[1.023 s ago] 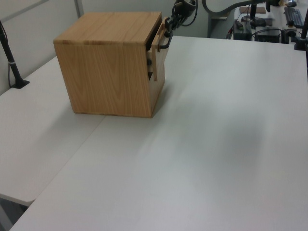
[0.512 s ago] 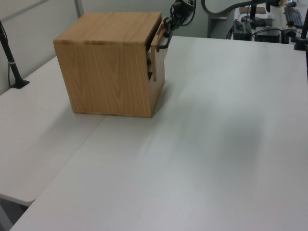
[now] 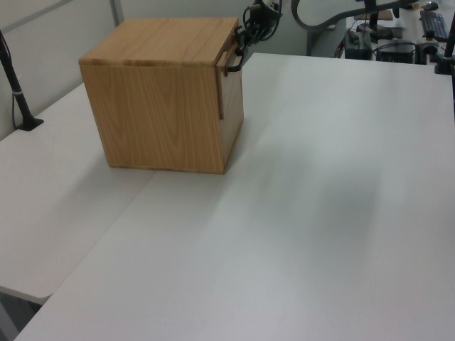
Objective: Close the drawer by sliding it
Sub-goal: 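Open the gripper and lift it off the drawer handle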
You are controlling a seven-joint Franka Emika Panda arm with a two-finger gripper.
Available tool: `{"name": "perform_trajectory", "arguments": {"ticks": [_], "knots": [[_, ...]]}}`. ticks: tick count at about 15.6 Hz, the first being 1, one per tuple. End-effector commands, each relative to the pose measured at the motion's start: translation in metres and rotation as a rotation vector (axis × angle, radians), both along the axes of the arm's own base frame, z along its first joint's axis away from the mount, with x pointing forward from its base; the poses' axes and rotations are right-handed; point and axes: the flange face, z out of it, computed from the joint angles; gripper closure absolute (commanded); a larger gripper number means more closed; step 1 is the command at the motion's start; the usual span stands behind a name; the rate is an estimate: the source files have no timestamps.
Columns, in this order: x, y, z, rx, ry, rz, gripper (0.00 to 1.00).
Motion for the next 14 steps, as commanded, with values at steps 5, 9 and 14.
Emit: {"name": "perform_trajectory", "arguments": {"ticks": [5,9,14], "knots": [[0.001,-0.007,0.010,0.014,-0.030,-0.043,0.92],[-0.020,-0.024,0.031,0.042,0.036,-0.078,0.12],[-0.057,-0.016,0.061,0.042,0.138,-0.066,0.00]]}}
